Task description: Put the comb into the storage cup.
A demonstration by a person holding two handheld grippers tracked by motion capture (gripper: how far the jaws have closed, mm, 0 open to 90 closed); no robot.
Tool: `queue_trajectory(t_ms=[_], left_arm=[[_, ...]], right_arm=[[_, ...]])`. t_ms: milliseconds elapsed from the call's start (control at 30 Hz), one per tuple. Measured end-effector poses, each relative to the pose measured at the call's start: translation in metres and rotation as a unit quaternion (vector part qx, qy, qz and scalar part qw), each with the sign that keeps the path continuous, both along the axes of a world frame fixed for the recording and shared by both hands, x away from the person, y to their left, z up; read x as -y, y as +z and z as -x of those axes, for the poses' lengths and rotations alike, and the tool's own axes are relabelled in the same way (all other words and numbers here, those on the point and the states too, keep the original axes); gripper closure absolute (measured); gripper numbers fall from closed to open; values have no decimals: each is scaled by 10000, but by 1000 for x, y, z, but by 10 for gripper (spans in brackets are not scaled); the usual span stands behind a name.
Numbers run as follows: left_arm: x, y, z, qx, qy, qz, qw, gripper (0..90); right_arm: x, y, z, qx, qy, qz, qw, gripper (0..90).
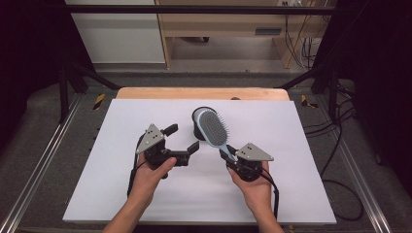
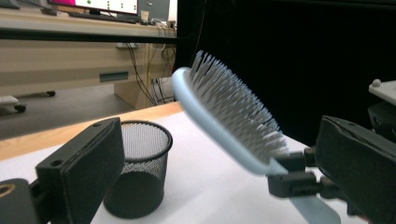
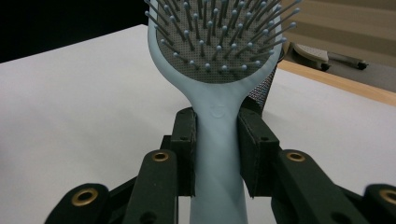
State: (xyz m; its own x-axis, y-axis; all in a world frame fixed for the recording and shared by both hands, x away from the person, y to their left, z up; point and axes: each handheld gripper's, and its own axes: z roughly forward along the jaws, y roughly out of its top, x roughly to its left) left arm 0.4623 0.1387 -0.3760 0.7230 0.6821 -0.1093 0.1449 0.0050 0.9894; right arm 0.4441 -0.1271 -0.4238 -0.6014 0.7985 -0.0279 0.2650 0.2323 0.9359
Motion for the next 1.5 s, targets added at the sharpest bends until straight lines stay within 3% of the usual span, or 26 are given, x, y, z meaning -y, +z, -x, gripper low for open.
queue_trajectory(t_ms=[200, 300, 400, 600, 933, 1167, 1500], left_arm=[[11, 0, -5, -3, 43, 52, 10000, 19], [12, -1, -6, -28, 195, 273, 9994, 23], [12, -2, -9, -41, 305, 342, 9989, 23], [15, -5, -14, -306, 144, 493, 9982, 24], [22, -10, -18, -465, 5, 473, 9978, 25], [28, -13, -20, -558, -74, 571, 9968, 30], [33, -13, -27, -911, -314, 860, 9916, 69]], right_arm=[[-3, -2, 0, 6, 38, -13, 10000, 696], [-5, -1, 1, 53, 35, -34, 10000, 696], [-6, 0, 1, 77, 36, -41, 10000, 696], [-7, 1, 3, 179, 74, -116, 9997, 696], [-8, 3, 3, 310, 154, -253, 9991, 696], [-11, 3, 4, 333, 242, -285, 9987, 696], [-15, 3, 5, 397, 344, -312, 9981, 696]])
